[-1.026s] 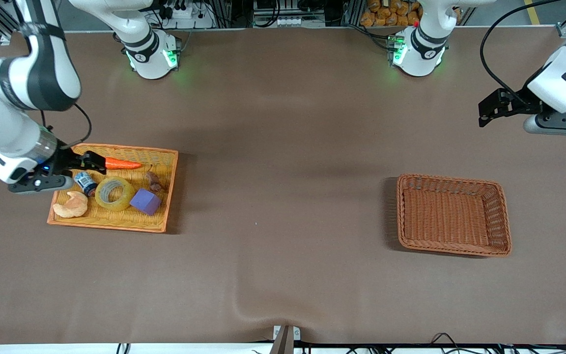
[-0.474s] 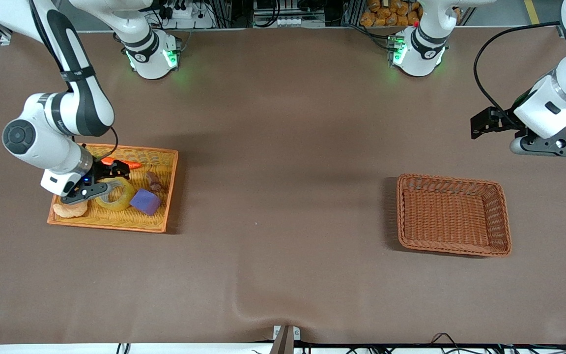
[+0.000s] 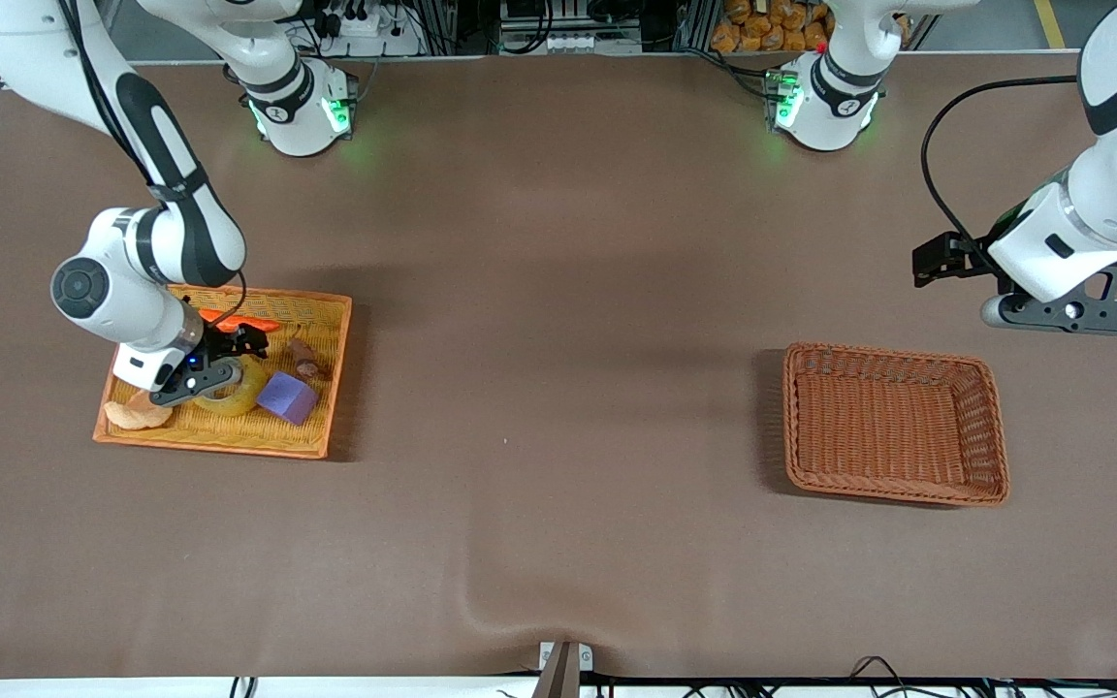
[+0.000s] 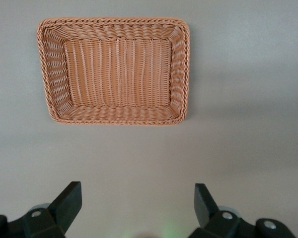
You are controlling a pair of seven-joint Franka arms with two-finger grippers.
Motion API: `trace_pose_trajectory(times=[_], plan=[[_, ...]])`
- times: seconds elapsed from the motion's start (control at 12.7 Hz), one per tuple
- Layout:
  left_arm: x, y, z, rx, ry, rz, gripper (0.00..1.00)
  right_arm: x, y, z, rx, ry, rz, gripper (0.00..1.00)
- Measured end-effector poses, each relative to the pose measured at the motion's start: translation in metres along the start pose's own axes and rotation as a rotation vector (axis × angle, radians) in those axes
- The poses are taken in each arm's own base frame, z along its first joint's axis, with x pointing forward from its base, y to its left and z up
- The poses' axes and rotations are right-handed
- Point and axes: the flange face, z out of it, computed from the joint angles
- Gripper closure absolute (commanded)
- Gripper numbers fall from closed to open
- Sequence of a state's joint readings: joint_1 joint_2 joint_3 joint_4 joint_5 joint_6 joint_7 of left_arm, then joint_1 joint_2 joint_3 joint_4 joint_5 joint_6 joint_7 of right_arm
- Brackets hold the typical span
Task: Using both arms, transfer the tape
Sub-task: 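Reach the right gripper down to the yellow tape roll in the tray, then grasp the tape roll with the right gripper and lift it out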
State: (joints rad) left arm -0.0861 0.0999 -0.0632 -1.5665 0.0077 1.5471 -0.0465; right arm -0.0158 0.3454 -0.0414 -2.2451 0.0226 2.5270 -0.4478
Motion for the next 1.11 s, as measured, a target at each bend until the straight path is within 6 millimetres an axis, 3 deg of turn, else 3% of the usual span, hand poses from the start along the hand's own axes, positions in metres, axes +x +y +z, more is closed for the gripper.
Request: trace_pose_trajectory(times=[0.16, 0.24, 0.32, 0.63, 0.79, 0.95, 1.11], plan=[[0.000, 0.000, -0.002, 0.000, 0.004, 0.000, 0.00, -0.001, 0.000, 0.008, 0.003, -0.008, -0.001, 0.65], [0.000, -0.001, -0.003, 0.000, 0.006, -0.001, 0.00, -0.001, -0.001, 0.008, 0.004, -0.009, -0.002, 0.88], [0.000, -0.001, -0.003, 0.000, 0.006, -0.002, 0.00, 0.000, -0.001, 0.008, 0.004, -0.009, -0.003, 1.00], [0.000, -0.001, -0.003, 0.000, 0.007, -0.002, 0.00, 0.008, -0.005, -0.003, 0.015, -0.028, -0.015, 1.00], [0.000, -0.002, -0.003, -0.001, 0.007, -0.003, 0.00, 0.014, 0.000, -0.038, 0.045, -0.084, -0.012, 1.00], [0.000, -0.002, -0.003, -0.001, 0.007, -0.004, 0.00, 0.023, 0.004, -0.103, 0.060, -0.102, -0.024, 1.00], [0.000, -0.003, -0.003, -0.001, 0.006, -0.004, 0.00, 0.039, -0.007, -0.175, 0.061, -0.095, -0.058, 1.00]])
